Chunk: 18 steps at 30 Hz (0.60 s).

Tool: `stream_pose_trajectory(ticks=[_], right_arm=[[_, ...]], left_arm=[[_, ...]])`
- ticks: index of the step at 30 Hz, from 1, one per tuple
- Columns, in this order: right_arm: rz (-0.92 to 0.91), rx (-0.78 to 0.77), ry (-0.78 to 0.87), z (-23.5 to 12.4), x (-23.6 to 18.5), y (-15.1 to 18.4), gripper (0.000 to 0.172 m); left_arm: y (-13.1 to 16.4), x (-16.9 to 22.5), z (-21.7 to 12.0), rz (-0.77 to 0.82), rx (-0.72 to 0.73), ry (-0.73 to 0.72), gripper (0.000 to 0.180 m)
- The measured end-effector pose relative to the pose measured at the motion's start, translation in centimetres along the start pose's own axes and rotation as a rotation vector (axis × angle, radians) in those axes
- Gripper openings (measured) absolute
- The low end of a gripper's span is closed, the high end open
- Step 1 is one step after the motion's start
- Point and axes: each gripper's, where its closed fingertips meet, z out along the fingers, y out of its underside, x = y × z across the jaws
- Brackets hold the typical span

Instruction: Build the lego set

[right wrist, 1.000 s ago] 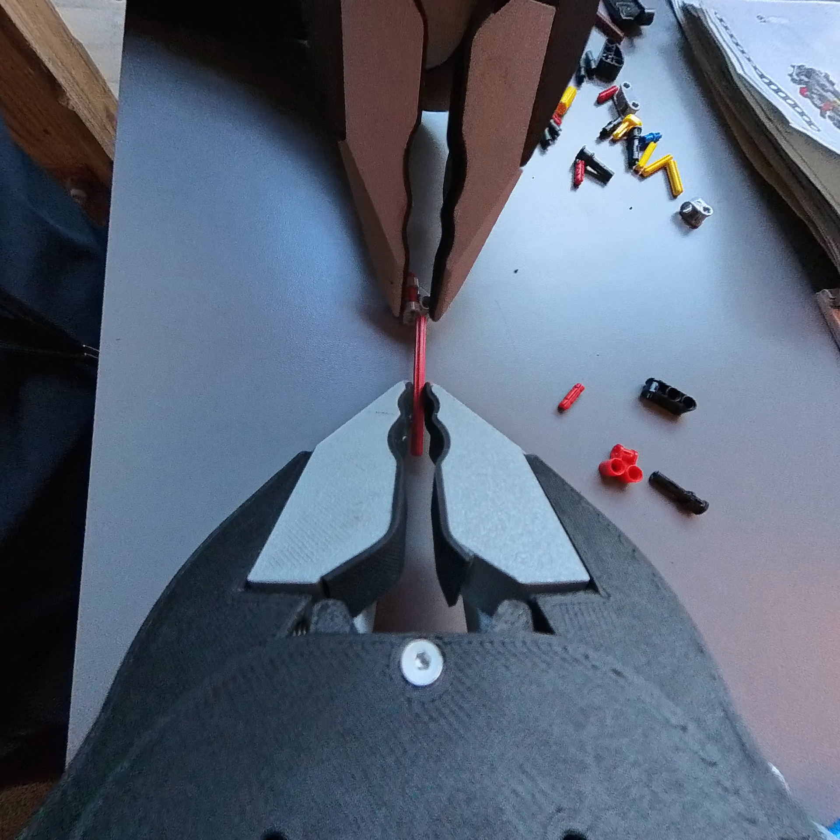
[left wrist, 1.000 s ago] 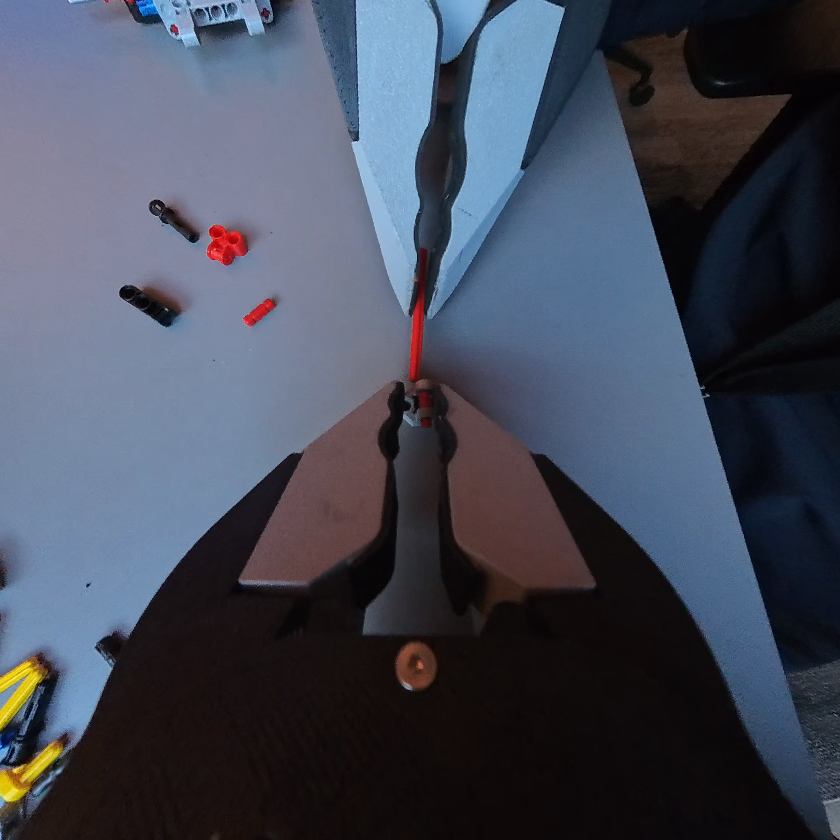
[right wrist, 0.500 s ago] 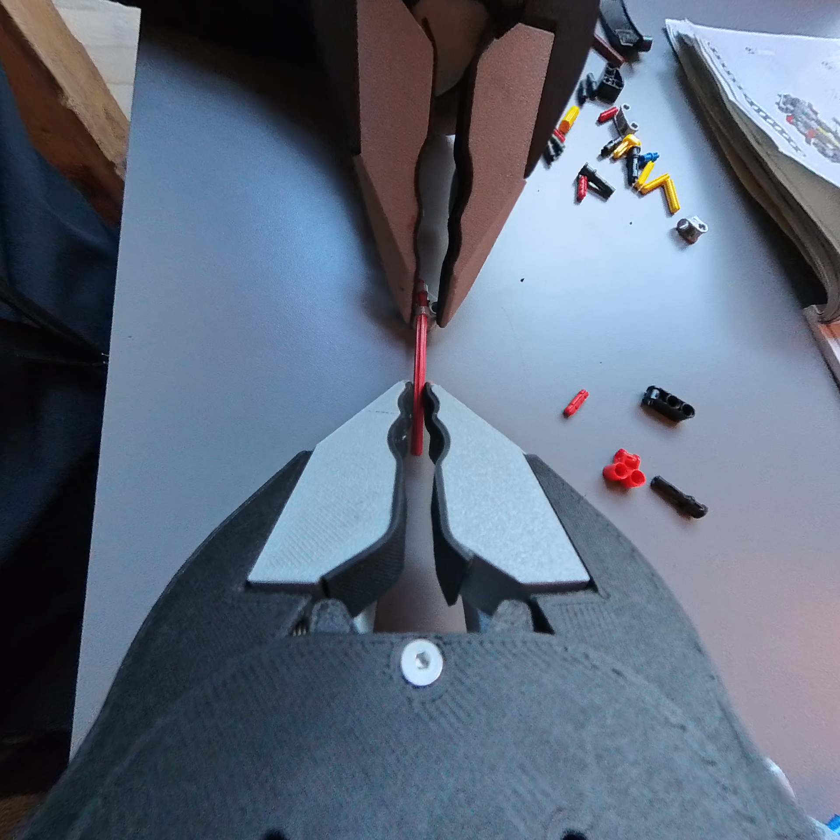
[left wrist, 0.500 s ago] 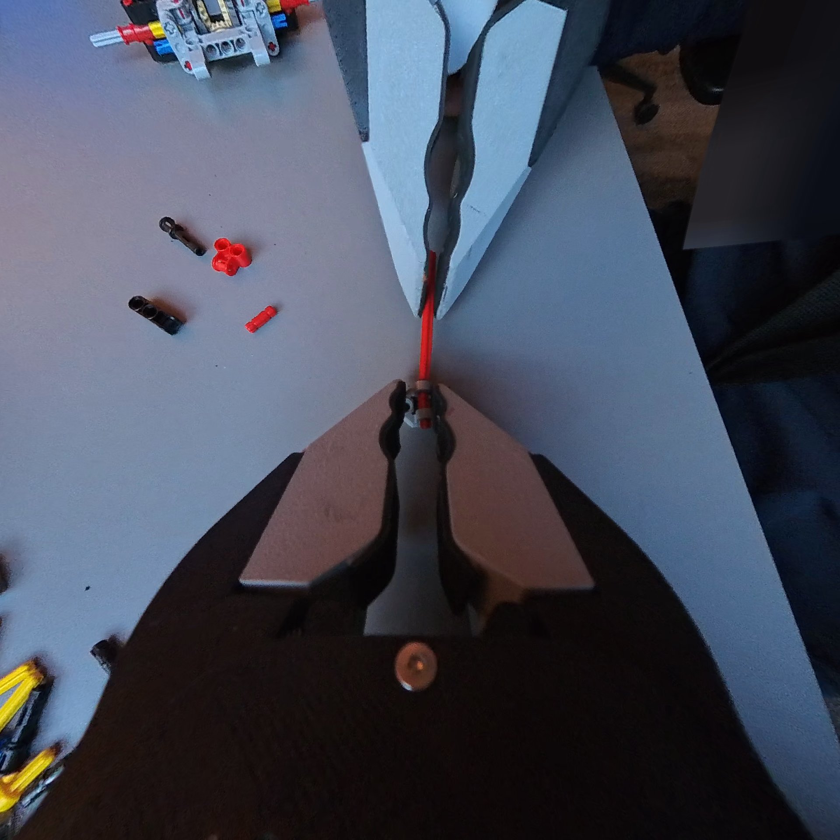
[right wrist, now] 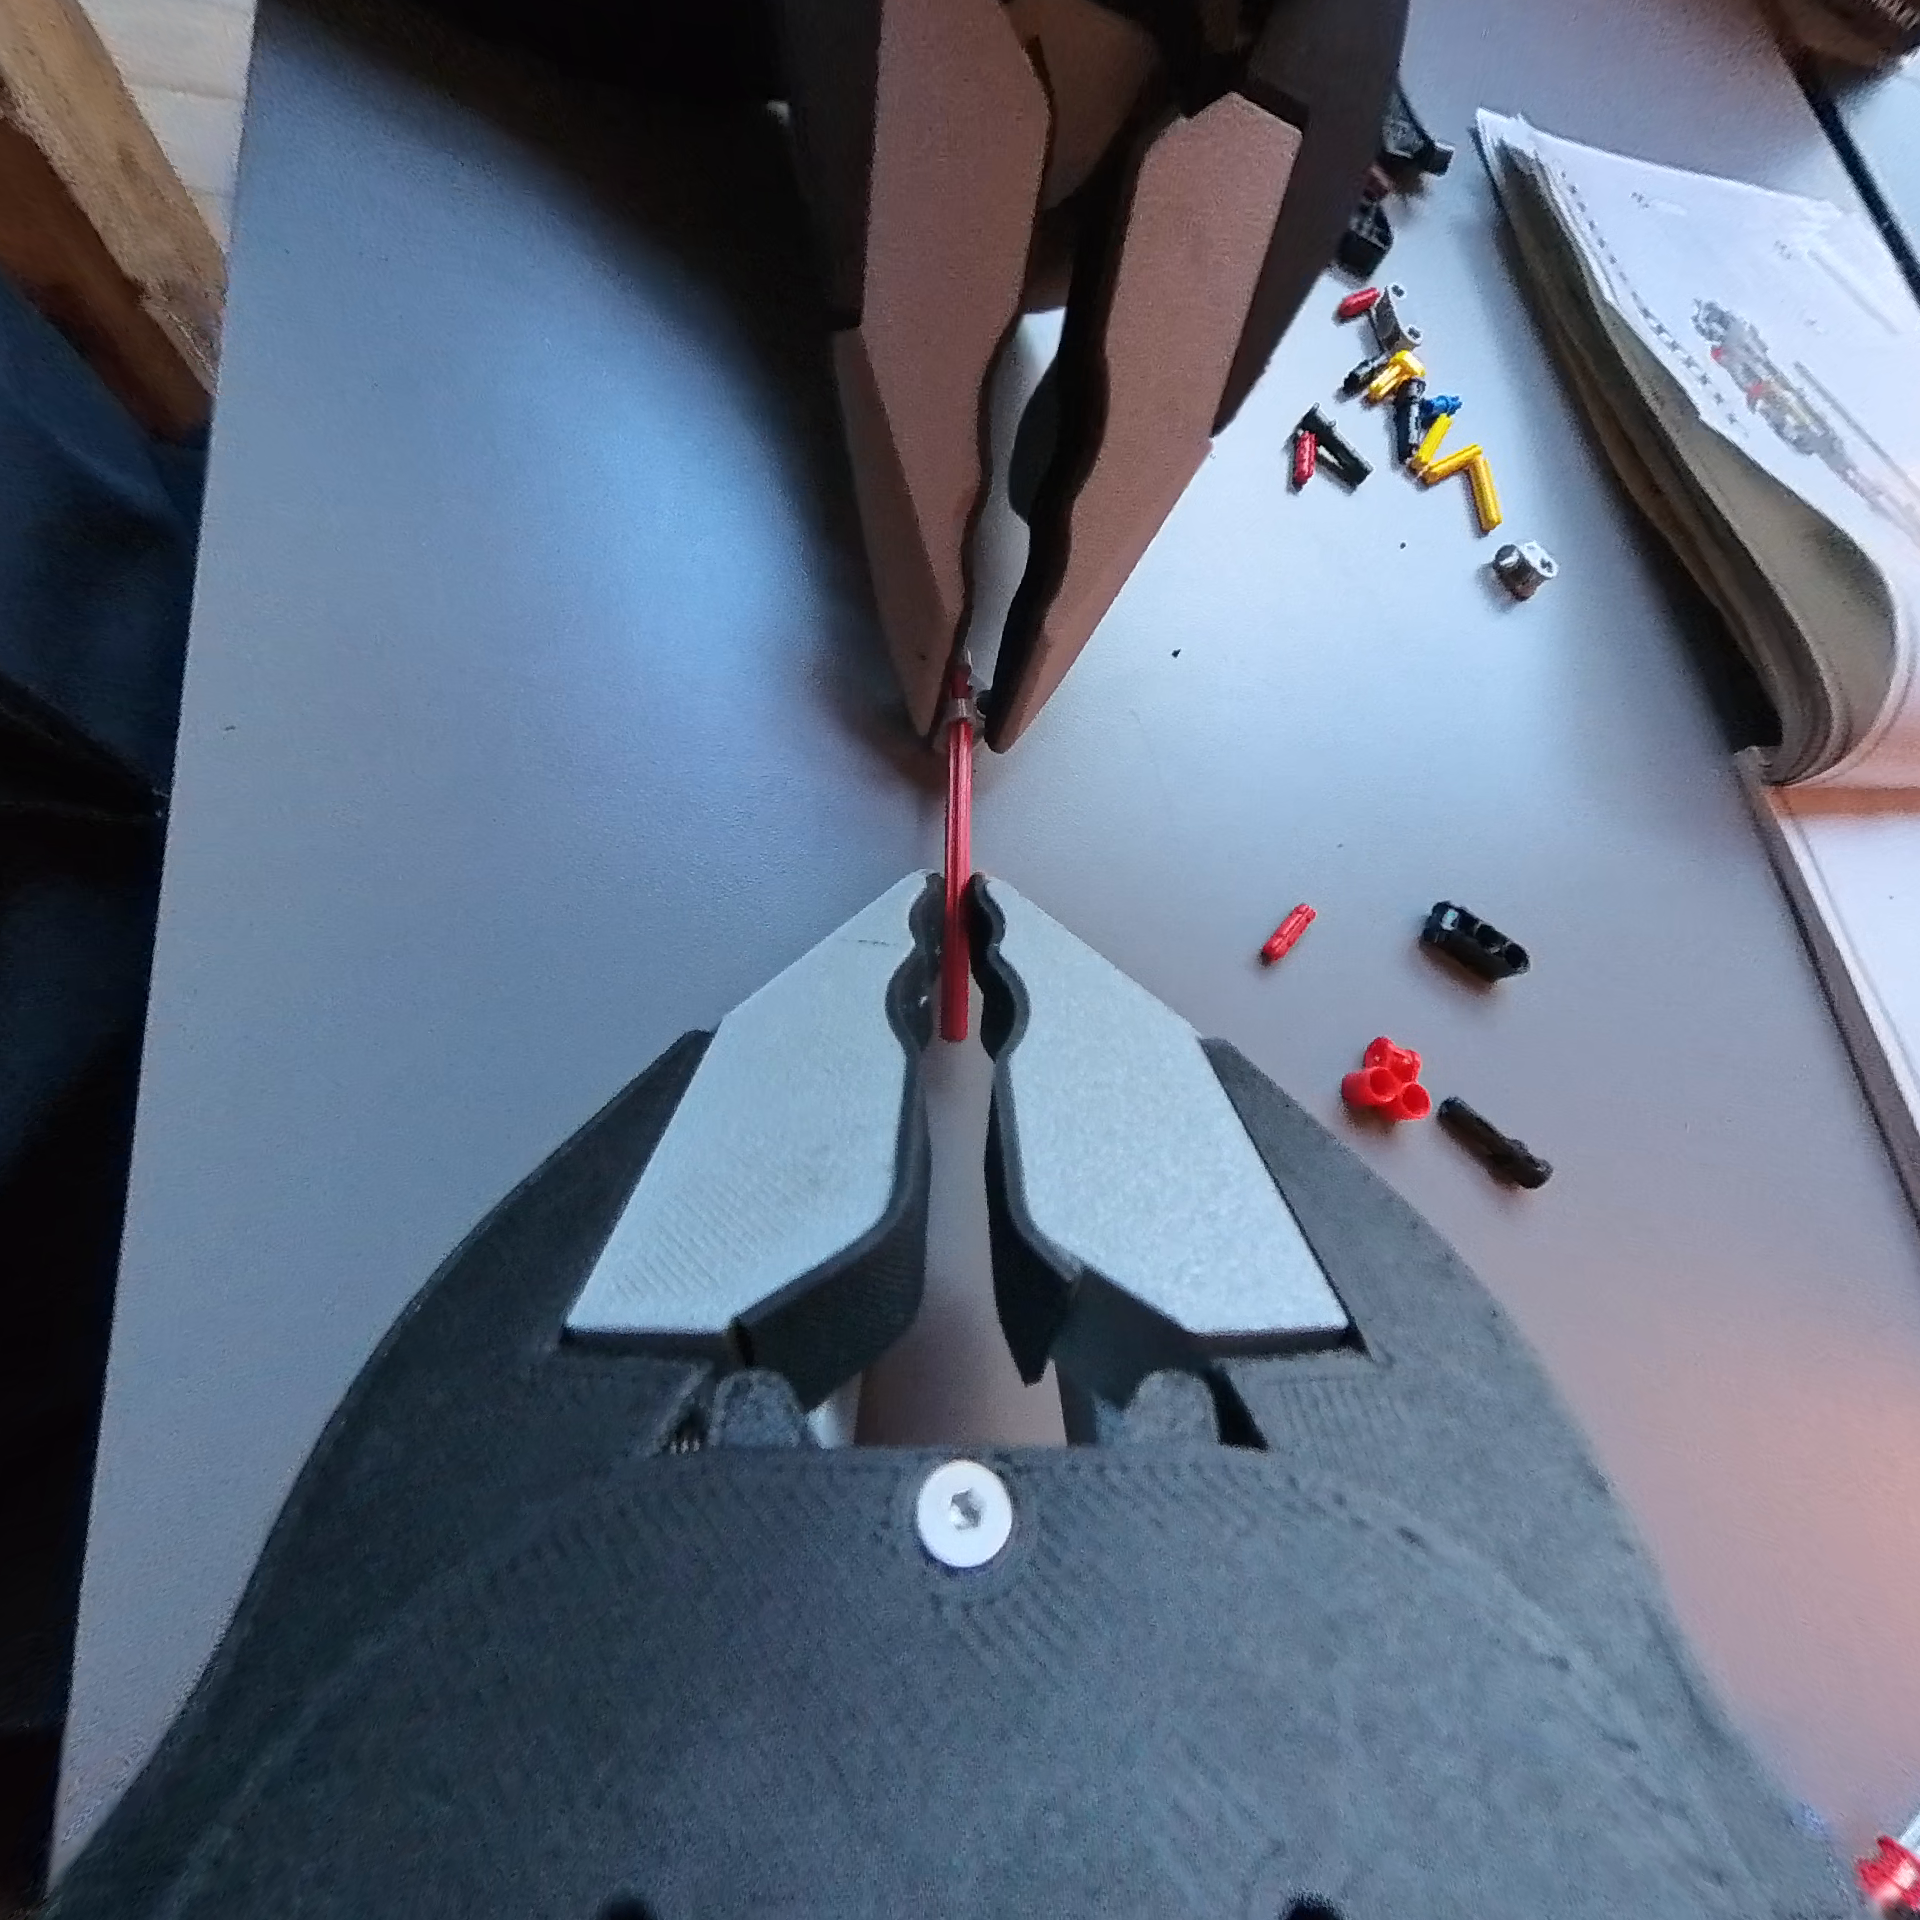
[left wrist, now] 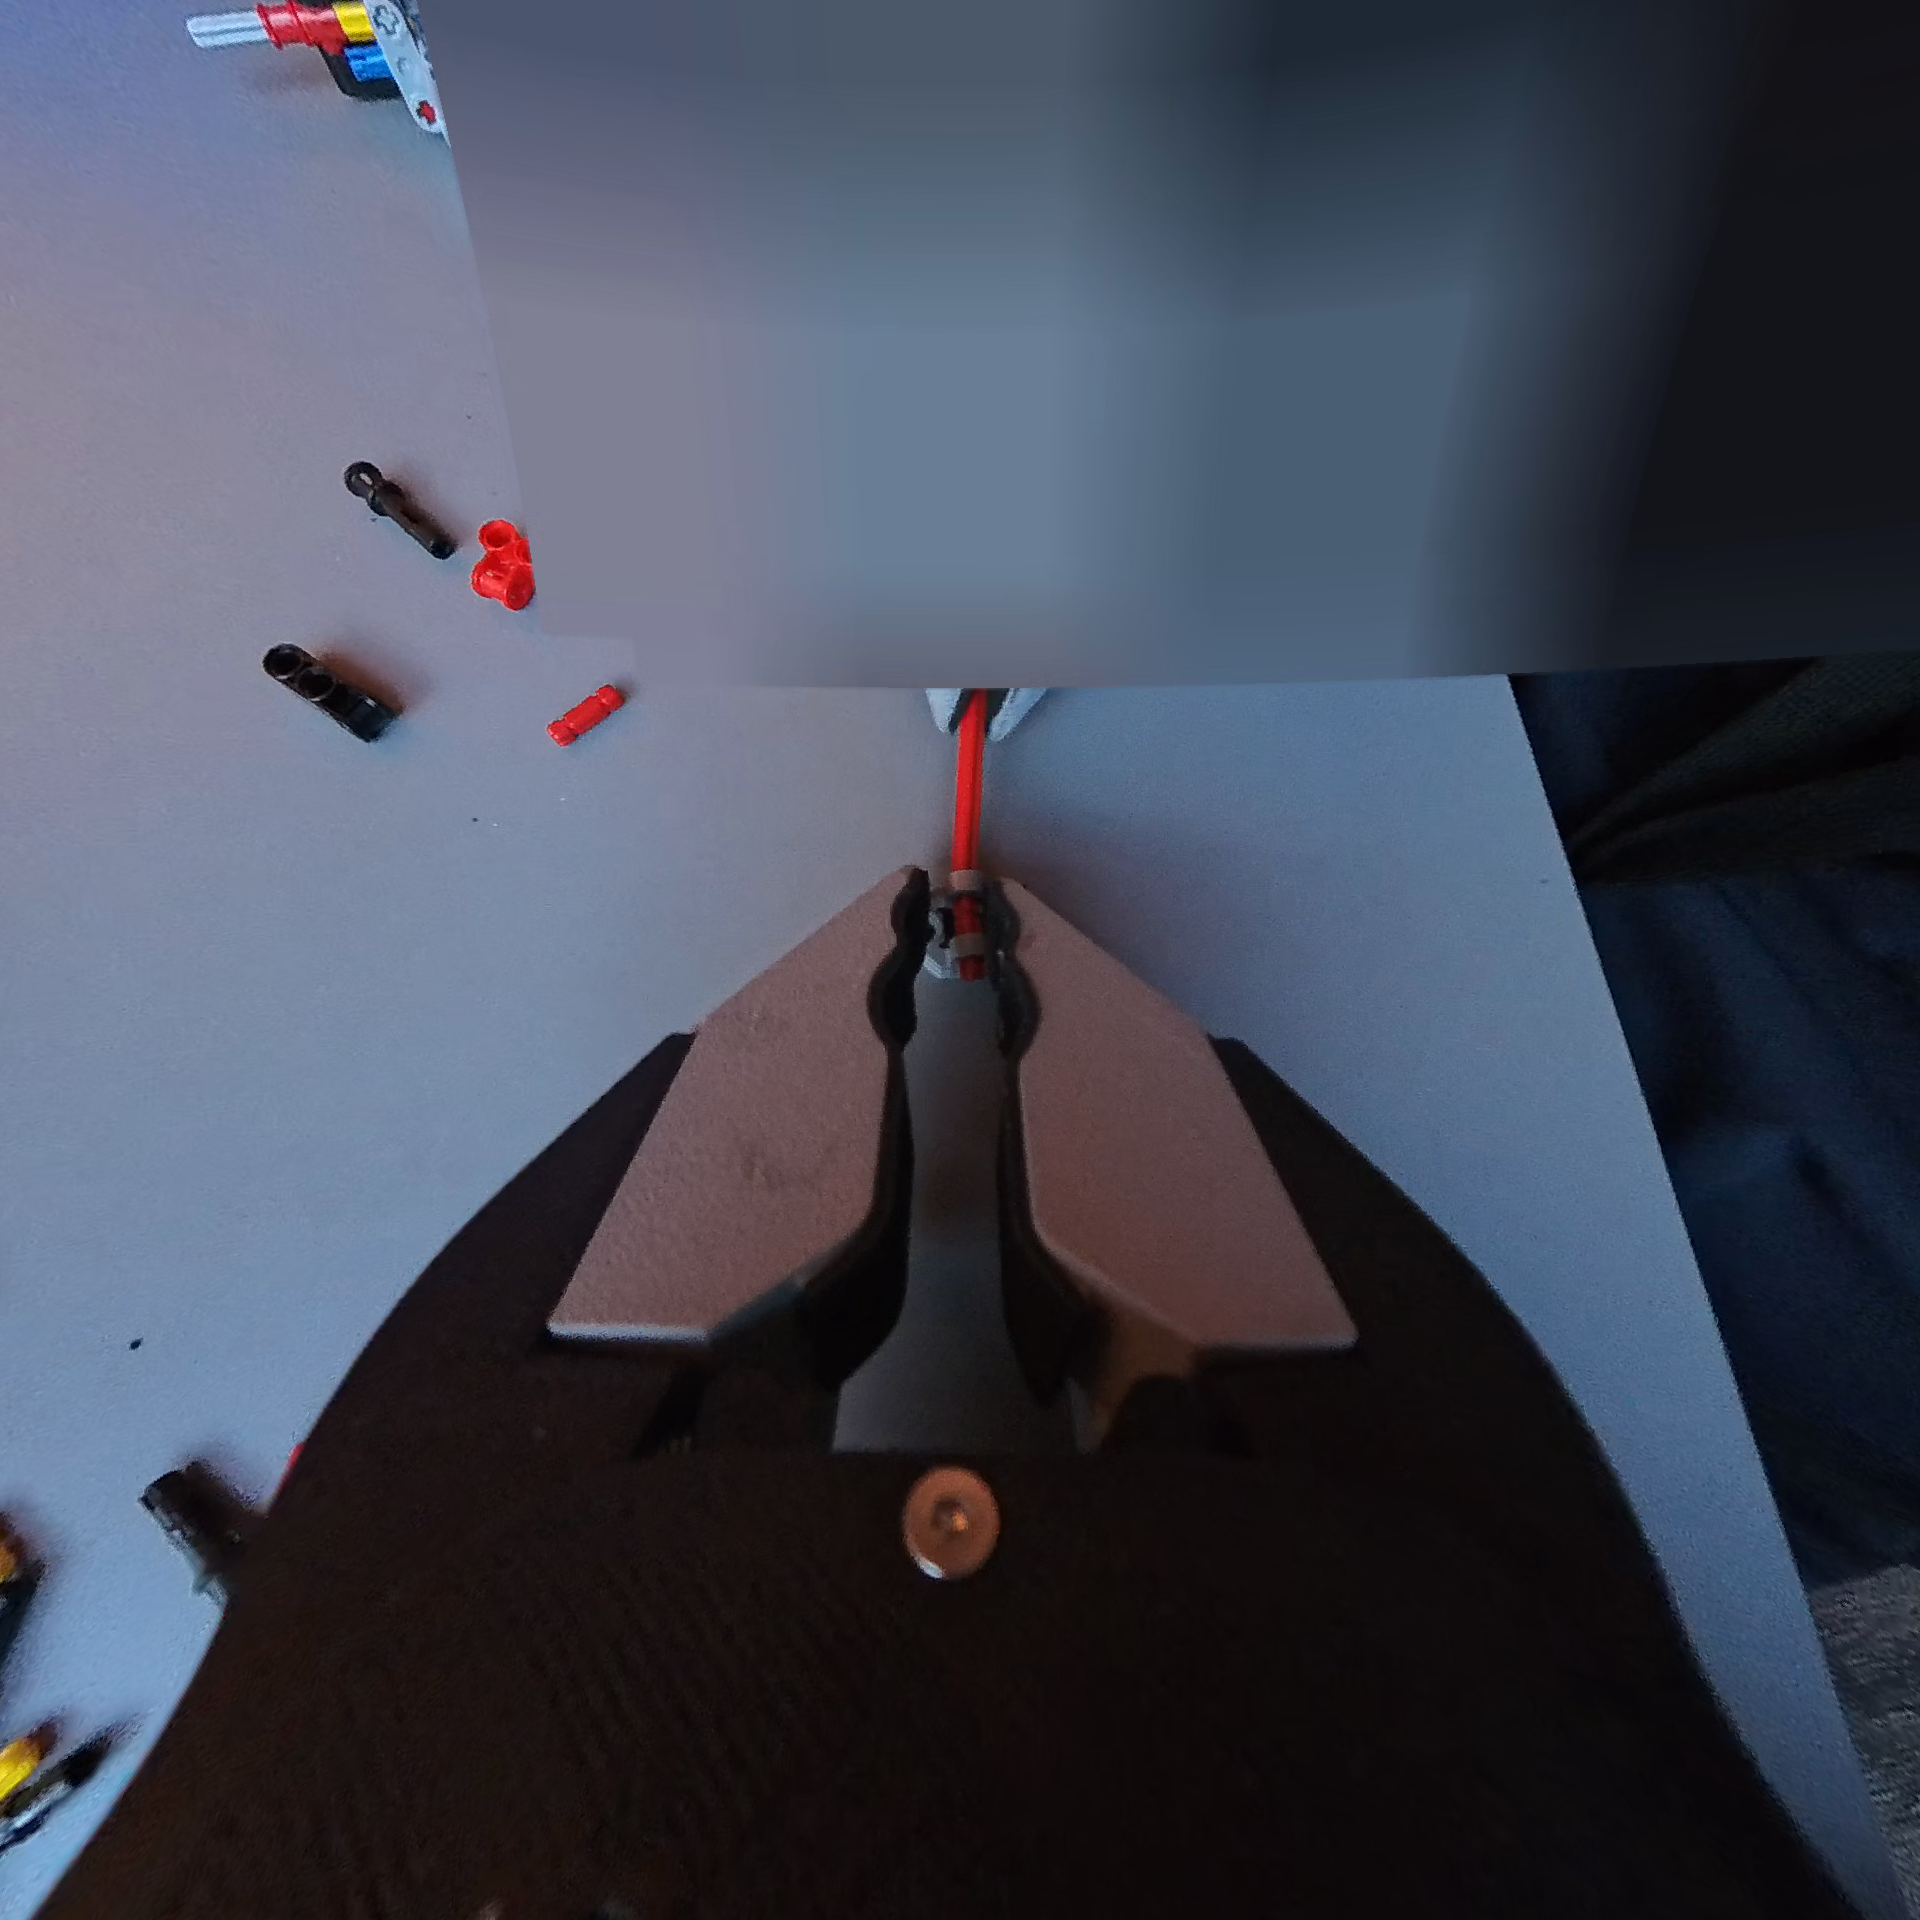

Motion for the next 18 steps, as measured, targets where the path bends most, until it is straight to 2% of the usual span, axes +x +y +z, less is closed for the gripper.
stream_pose_trajectory(ticks=[13, 18], right_arm=[[-0.216, -0.009, 0.106, 0.26, -0.09, -0.19, 0.001], [-0.244, -0.012, 0.078, 0.63, -0.03, 0.15, 0.000]], left_arm=[[0.08, 0.32, -0.08, -0.089, 0.003, 0.052, 0.005], [0.11, 0.41, -0.12, -0.110, 0.008, 0.082, 0.005]])
